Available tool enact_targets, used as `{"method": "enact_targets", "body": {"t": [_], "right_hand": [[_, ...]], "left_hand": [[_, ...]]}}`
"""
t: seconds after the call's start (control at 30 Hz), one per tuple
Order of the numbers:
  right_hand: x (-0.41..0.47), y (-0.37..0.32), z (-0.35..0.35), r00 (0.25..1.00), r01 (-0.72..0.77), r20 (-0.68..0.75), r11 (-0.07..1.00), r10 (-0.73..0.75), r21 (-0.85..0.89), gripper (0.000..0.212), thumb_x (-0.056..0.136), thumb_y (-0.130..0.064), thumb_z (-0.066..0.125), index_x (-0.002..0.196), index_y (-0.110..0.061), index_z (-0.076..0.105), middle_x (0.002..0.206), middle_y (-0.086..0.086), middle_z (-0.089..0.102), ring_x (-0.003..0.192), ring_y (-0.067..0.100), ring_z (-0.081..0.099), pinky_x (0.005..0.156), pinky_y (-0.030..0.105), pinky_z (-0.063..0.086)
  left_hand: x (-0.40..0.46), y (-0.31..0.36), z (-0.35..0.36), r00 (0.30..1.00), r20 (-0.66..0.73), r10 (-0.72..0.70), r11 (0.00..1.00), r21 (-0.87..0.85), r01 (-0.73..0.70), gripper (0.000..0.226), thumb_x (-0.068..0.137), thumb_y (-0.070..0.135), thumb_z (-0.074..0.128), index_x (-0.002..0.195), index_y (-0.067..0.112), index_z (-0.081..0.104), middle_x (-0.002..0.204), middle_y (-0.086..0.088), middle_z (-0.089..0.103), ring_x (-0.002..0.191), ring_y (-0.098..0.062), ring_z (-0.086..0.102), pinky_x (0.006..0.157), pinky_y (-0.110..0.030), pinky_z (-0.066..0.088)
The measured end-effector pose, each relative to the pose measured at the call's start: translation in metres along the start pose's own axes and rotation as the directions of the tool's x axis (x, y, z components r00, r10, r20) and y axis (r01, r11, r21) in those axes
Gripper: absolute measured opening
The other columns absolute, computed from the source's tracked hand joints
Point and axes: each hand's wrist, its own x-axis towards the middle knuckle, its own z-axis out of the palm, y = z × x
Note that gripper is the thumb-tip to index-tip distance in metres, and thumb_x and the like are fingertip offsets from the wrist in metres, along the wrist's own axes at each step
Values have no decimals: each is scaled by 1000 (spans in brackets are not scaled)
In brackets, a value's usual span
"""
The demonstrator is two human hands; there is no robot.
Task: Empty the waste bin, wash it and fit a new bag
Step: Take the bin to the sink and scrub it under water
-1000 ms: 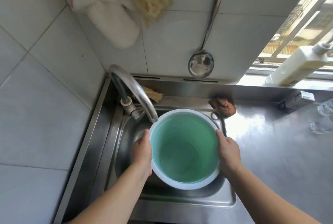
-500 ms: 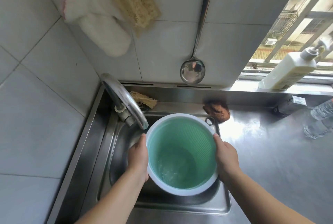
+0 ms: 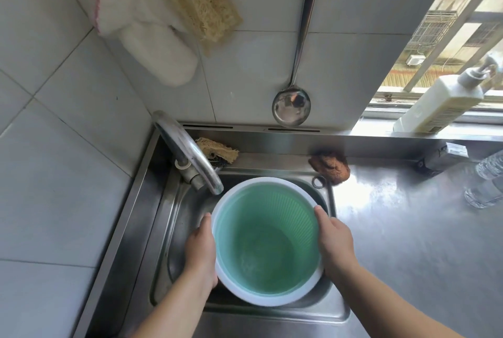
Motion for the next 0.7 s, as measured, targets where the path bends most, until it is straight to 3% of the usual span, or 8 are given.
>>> {"method": "enact_targets", "body": {"t": [0.1,0.2,0.3,0.37,0.43,0.53,0.63,0.7], "right_hand": [[4,-11,0,1000,9,-23,1000,-9,0,67,86,-59,56,80,8,58,78,19,60,71,26,55,75,48,53],[1,-20,13,1000,18,14,996,-19,85,70,84,-58,56,86,12,56,77,14,57,70,23,53,68,37,46],[-7,-20,25,997,50,56,995,-55,88,55,82,-62,53,74,-7,54,75,9,51,66,19,49,61,33,39],[-9,-16,25,996,26,83,996,-34,87,63,81,-63,53,76,0,54,75,11,53,66,20,51,61,33,42],[-5,-10,17,997,-18,74,997,12,77,77,80,-64,54,89,12,56,78,20,57,70,25,56,66,42,51],[4,-5,0,1000,-7,12,1000,7,-1,74,81,-64,55,88,10,63,88,24,69,80,38,67,80,52,55],[10,-8,-2,1000,15,-16,1000,-15,4,69,82,-62,55,83,6,64,94,26,69,76,34,65,73,45,54],[9,-14,5,1000,15,-3,999,-15,33,68,80,-64,55,84,4,66,93,23,70,76,30,65,76,46,55]], "left_hand": [[0,6,7,1000,4,4,1000,-15,-4,46,92,52,55,96,10,73,82,-11,78,76,-33,75,55,-33,57],[4,17,-3,997,-43,67,998,-12,-68,47,90,53,57,92,9,73,83,-11,78,77,-33,75,59,-35,58],[8,22,-17,992,-74,104,994,-10,-105,47,88,55,57,88,10,71,87,-14,77,77,-33,73,63,-38,58],[8,18,-20,992,-69,102,995,-12,-103,46,86,56,58,82,12,71,84,-14,77,73,-33,73,61,-40,59],[4,9,-15,996,-55,71,997,-13,-72,48,86,58,58,87,12,73,86,-14,77,77,-34,74,65,-46,62],[-5,0,0,1000,-8,19,999,-34,-19,47,93,52,56,99,9,73,93,-14,77,83,-35,74,63,-39,60],[-7,4,8,1000,20,21,999,-30,-21,47,95,51,53,102,9,71,96,-15,76,86,-36,73,67,-39,60],[-3,13,5,999,-12,53,998,-23,-53,47,94,52,54,102,9,71,95,-15,76,85,-35,73,64,-35,57]]}}
